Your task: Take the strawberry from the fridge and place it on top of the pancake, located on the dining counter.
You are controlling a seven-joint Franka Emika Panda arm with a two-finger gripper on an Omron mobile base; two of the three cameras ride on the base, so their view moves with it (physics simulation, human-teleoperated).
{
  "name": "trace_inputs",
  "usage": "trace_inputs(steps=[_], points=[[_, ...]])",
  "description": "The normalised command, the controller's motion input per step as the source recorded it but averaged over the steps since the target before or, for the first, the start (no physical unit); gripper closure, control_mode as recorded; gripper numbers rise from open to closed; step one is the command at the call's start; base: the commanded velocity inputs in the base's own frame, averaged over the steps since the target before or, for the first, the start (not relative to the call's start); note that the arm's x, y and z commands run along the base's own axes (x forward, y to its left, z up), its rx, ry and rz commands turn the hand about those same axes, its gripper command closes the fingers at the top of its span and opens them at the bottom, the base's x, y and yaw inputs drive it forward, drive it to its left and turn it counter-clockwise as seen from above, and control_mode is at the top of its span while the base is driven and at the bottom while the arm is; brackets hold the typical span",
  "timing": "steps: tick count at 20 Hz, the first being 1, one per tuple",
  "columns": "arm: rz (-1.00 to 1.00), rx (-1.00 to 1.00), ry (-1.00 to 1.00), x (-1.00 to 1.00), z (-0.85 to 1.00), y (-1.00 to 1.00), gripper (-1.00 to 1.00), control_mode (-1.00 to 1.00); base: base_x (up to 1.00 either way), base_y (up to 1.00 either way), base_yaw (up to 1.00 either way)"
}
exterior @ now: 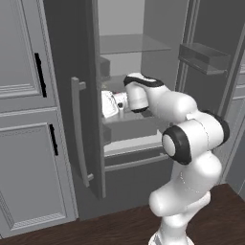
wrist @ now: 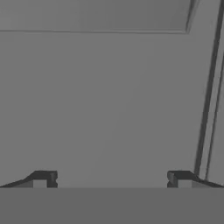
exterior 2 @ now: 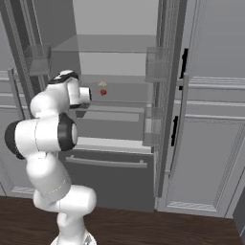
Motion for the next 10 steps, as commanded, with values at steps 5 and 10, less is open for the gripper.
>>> trace_inputs(steps=[5,10], points=[[-0.01,0.00,0.00,-0.21,-0.32,1.00,-1.00,-1.00,0.00,0.00,0.00],[-0.05,0.00,0.00,-0.10,-0.16,0.83,-1.00,-1.00,0.00,0.00,0.00]])
